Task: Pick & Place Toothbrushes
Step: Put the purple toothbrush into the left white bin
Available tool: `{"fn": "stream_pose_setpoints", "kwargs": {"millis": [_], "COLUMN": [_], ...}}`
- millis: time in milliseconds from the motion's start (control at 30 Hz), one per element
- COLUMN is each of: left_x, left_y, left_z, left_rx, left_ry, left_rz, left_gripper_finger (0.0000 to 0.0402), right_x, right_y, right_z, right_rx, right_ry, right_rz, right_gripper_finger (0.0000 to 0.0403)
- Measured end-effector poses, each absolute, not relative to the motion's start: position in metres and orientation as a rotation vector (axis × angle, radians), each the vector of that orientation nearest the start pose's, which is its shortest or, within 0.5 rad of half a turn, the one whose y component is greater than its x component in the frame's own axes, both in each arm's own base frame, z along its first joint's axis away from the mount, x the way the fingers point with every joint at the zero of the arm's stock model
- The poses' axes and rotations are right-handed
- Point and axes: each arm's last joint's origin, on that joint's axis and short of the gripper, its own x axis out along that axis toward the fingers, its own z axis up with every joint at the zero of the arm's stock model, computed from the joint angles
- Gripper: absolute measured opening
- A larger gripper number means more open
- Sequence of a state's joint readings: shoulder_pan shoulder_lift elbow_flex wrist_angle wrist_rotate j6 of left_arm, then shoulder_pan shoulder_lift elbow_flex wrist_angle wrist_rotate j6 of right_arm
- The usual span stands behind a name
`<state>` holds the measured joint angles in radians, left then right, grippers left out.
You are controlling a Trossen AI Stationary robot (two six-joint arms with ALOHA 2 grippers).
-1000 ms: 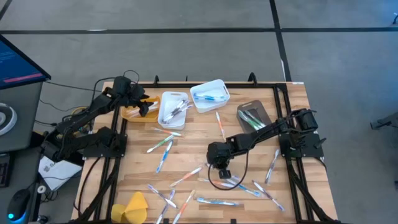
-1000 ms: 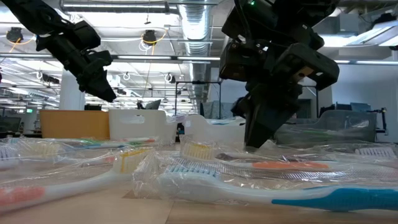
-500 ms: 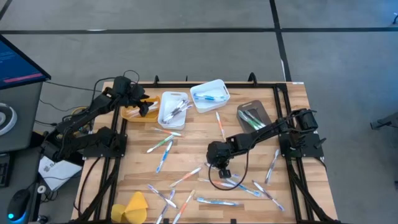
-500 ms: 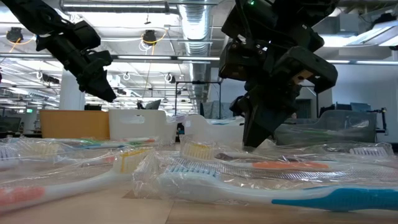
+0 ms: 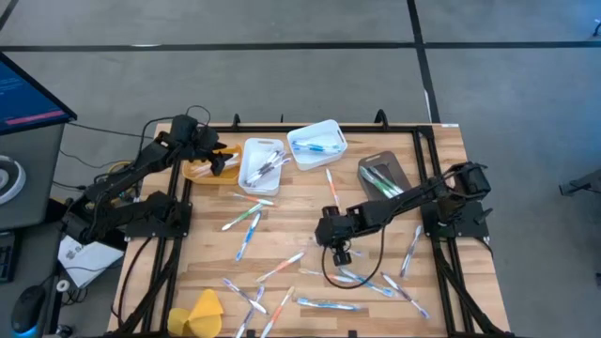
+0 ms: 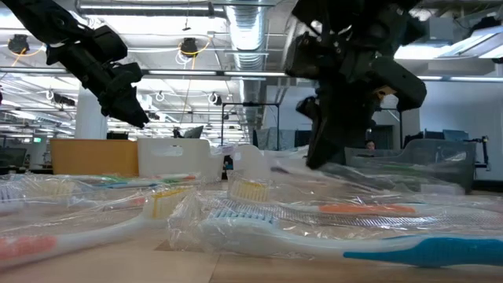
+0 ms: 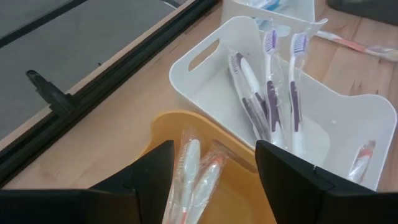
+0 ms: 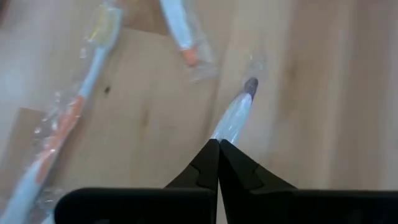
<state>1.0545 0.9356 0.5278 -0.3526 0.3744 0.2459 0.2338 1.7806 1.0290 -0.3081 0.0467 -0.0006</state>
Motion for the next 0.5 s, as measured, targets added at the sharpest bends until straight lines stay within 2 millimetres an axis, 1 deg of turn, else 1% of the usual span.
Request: {"fn": "stream_pose_setpoints", "kwargs": {"millis": [133, 267, 367, 500], "left_x": [0.102, 0.108, 0.117, 0.133], "left_y": [0.152, 0.148, 0.142, 0.128], "left_z": [0.21, 0.211, 0.211, 0.212], "left_rx": [-0.254, -0.232, -0.212, -0.167], "left_ry": [0.637, 0.63, 0.635, 0.632], "left_rz": [0.555, 0.517, 0.461, 0.352], "left_gripper_finger": [0.0219, 0.0219, 0.0219, 0.0219], "right_x": [0.328, 0.326, 0.326, 0.327], "right_y": [0.081, 0.081, 0.079, 0.078], "right_z": [0.166, 0.172, 0.174, 0.175], "right_rx": [-0.211, -0.257, -0.273, -0.291], "right_ry": [1.02, 0.997, 0.986, 0.975], "right_rz": [0.094, 0.022, -0.013, -0.051], "right_gripper_finger": [0.0, 0.0, 0.0, 0.0]}}
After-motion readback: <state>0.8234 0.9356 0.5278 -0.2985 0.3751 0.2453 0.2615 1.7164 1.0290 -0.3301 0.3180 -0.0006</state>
